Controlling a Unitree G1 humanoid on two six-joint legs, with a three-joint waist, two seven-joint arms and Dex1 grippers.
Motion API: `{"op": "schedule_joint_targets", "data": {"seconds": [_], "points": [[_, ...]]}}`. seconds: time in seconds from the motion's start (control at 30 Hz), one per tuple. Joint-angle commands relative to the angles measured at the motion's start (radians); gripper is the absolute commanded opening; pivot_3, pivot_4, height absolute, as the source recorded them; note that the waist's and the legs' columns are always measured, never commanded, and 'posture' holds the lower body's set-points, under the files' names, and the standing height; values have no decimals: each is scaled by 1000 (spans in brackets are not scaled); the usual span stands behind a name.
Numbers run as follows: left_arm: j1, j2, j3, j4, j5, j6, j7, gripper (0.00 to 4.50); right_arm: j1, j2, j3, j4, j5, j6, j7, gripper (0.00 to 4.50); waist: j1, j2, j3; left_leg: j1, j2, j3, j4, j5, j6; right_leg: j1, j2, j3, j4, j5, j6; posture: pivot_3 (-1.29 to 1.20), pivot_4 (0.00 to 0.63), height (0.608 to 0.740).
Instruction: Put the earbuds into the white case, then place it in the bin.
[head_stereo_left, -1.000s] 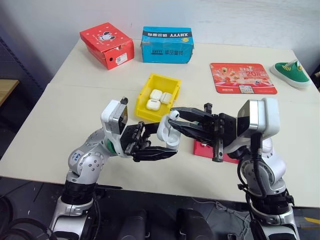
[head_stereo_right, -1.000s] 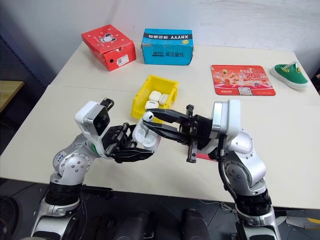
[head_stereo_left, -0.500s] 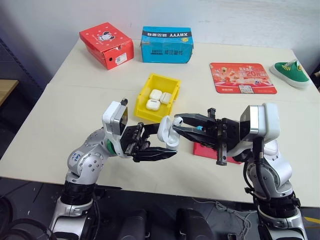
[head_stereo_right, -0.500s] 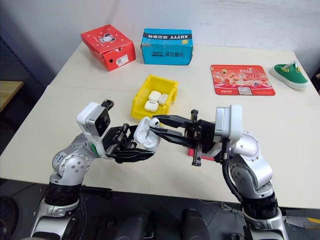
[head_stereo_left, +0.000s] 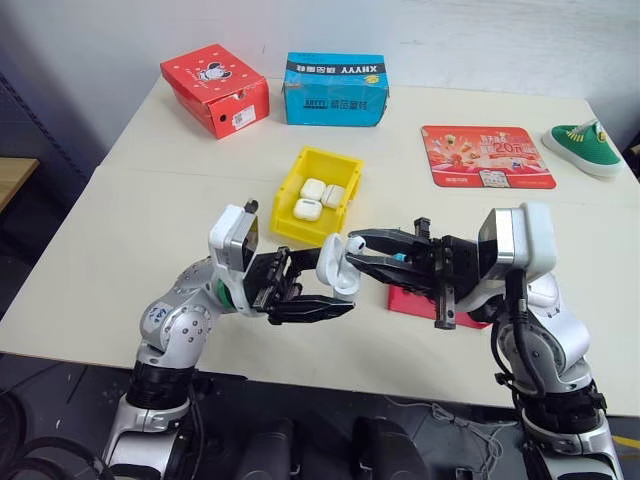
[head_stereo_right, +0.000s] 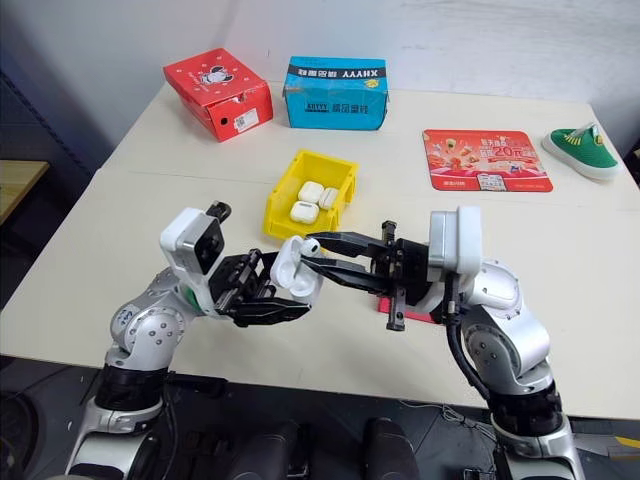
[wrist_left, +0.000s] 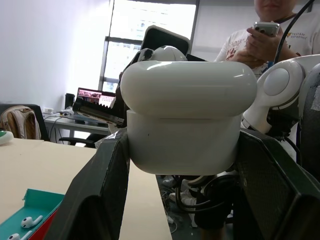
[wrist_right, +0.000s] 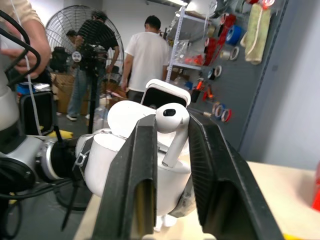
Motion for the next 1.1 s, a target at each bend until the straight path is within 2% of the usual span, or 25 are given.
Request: {"op": "schedule_joint_targets", "data": {"seconds": [0.03, 0.2, 0.27, 0.37, 0.47, 0.57, 0.7, 0.77, 0.87, 0.97, 1.03, 1.1], "points": [[-29, -27, 10, -54, -30, -38, 2, 2772, 10, -22, 37, -5, -14, 36, 28, 2118, 0, 0, 0, 0, 0, 0, 0, 0, 0, 0, 0, 0, 0, 0, 0, 0, 150, 740], [-29, -26, 13, -49, -26, -45, -2, 2772, 11, -25, 18, -12, -8, 26, 27, 3785, 0, 0, 0, 0, 0, 0, 0, 0, 0, 0, 0, 0, 0, 0, 0, 0, 150, 740], [-23, -22, 16, -51, -24, -47, -1, 2772, 14, -31, -27, -26, 25, 36, 1, 4466, 1, 0, 0, 0, 0, 0, 0, 0, 0, 0, 0, 0, 0, 0, 0, 0, 150, 740], [7, 9, 38, -53, -13, -52, 3, 2772, 74, -117, -201, -33, 83, 70, -47, 4466, 7, 0, 0, -1, 0, 0, 0, -1, 1, 0, 0, 0, -1, 0, 0, 0, 150, 740], [53, 53, 61, -57, -5, -60, -8, 2772, 195, -229, -371, 16, 35, 42, -11, 4466, 15, 0, 0, -1, -1, 0, 0, -2, 2, 1, -1, 0, -4, 0, 0, 0, 150, 740], [99, 87, 79, -67, -5, -70, -11, 2772, 347, -306, -534, 194, -64, -40, 51, 4466, 20, 0, 0, -2, 0, 0, -1, -3, 3, 1, -1, -1, -6, 0, 0, 0, 150, 740], [133, 105, 96, -71, -8, -84, -2, 2772, 474, -371, -650, 479, -245, -224, 65, 4466, 27, 0, 0, -2, -1, 0, -1, -4, 5, 3, 0, -2, -9, 0, 0, 0, 150, 740], [145, 108, 101, -73, -7, -89, 6, 2772, 525, -413, -670, 624, -323, -233, 34, 4466, 27, 1, 0, -1, -1, 1, -1, -3, 5, 4, 0, -2, -9, 0, 0, 0, 150, 740], [167, 111, 98, -86, -3, -100, 11, 2772, 595, -479, -655, 726, -466, -207, -82, 4466, 25, 1, 1, 0, -1, 1, -1, -3, 5, 5, -1, -2, -9, 0, 0, 0, 150, 740], [188, 116, 90, -103, 1, -101, 21, 2772, 573, -520, -657, 778, -474, -216, -70, 4466, 15, 4, 2, 0, 0, 2, -1, -2, 4, 4, 0, -2, -9, 0, 0, 0, 150, 740], [197, 118, 86, -110, 3, -100, 26, 2772, 544, -532, -650, 754, -437, -163, -43, 4466, 5, 6, 3, 0, 1, 4, -1, -2, 3, 4, 0, -2, -9, 1, 2, 0, 150, 740], [207, 118, 81, -121, 4, -99, 32, 2772, 500, -568, -588, 658, -404, -111, 35, 4466, -1, 8, 3, 1, 2, 4, -1, 0, 2, 4, 0, -2, -8, 2, 3, 0, 150, 740]]}}
